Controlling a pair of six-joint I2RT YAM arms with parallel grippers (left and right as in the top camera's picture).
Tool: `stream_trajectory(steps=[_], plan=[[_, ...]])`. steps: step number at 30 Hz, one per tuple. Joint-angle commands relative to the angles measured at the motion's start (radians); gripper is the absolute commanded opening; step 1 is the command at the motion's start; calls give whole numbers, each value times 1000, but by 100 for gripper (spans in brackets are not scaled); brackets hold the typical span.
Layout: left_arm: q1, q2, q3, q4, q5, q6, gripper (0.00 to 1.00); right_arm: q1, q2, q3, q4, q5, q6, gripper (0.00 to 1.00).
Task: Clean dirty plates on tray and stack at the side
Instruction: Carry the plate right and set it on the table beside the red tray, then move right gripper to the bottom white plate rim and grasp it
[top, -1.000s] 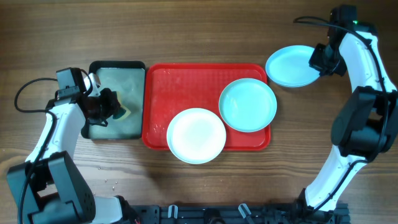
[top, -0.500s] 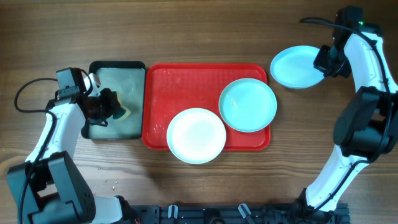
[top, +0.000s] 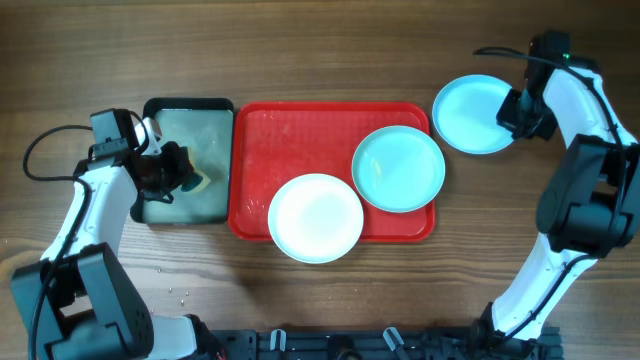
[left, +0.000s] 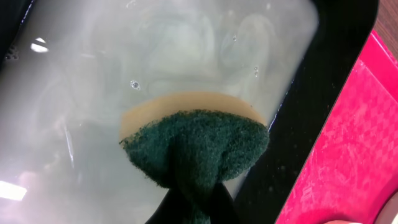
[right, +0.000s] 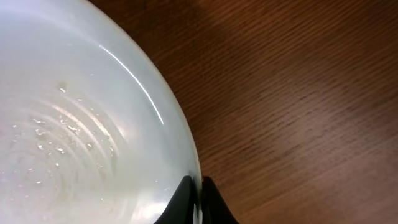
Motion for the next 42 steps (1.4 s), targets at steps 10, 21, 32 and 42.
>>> stream_trajectory(steps=[10, 21, 32, 42], plan=[[-4, 6, -7, 8, -2, 20, 7, -4, -36, 54, -32, 32, -145, 58], [-4, 6, -7, 19, -2, 20, 7, 90, -246, 219, -530, -687, -270, 56], [-4, 6, -7, 18, -2, 20, 8, 623, -247, -190, -302, -441, 20, 45], [-4, 6, -7, 18, -2, 20, 8, 869, -246, -191, -246, -202, 182, 31]])
